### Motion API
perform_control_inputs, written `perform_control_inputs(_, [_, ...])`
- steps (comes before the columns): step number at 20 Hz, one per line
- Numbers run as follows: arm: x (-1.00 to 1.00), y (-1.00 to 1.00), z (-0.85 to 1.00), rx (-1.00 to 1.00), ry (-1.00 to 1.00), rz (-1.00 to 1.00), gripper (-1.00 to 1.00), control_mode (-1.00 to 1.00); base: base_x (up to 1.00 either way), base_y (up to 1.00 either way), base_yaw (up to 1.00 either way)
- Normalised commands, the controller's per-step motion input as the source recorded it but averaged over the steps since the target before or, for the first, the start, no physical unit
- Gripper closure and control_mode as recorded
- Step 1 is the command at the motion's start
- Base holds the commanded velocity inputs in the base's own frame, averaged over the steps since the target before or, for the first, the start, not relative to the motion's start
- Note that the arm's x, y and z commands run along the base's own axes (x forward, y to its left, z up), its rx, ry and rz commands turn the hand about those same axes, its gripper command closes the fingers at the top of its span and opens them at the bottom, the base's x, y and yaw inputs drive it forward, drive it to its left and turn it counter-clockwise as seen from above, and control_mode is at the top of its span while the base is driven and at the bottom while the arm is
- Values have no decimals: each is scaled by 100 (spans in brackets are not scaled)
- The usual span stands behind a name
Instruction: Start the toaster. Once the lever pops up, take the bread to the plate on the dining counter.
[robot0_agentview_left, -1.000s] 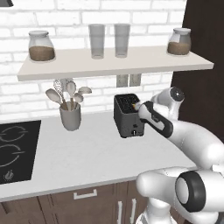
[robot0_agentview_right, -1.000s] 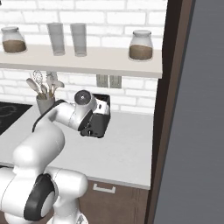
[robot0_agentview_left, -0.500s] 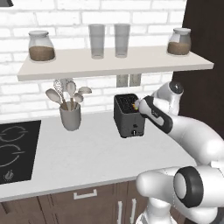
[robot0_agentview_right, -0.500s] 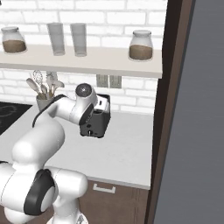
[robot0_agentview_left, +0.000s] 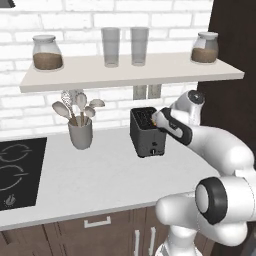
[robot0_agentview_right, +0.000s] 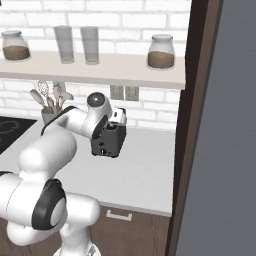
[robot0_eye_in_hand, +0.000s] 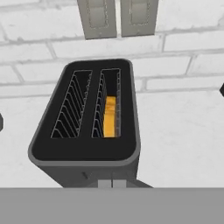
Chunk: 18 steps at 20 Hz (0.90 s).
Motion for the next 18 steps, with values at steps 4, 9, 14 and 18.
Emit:
perform_control_inputs(4, [20, 7, -5, -4, 0, 0, 100, -100, 0, 0, 0])
perform_control_inputs(9, [14, 14, -7, -4, 0, 0, 100, -100, 0, 0, 0])
perform_control_inputs(14, [13, 8, -3, -4, 0, 0, 100, -100, 0, 0, 0])
perform_control_inputs(18, [17, 2, -1, -3, 0, 0, 100, -100, 0, 0, 0])
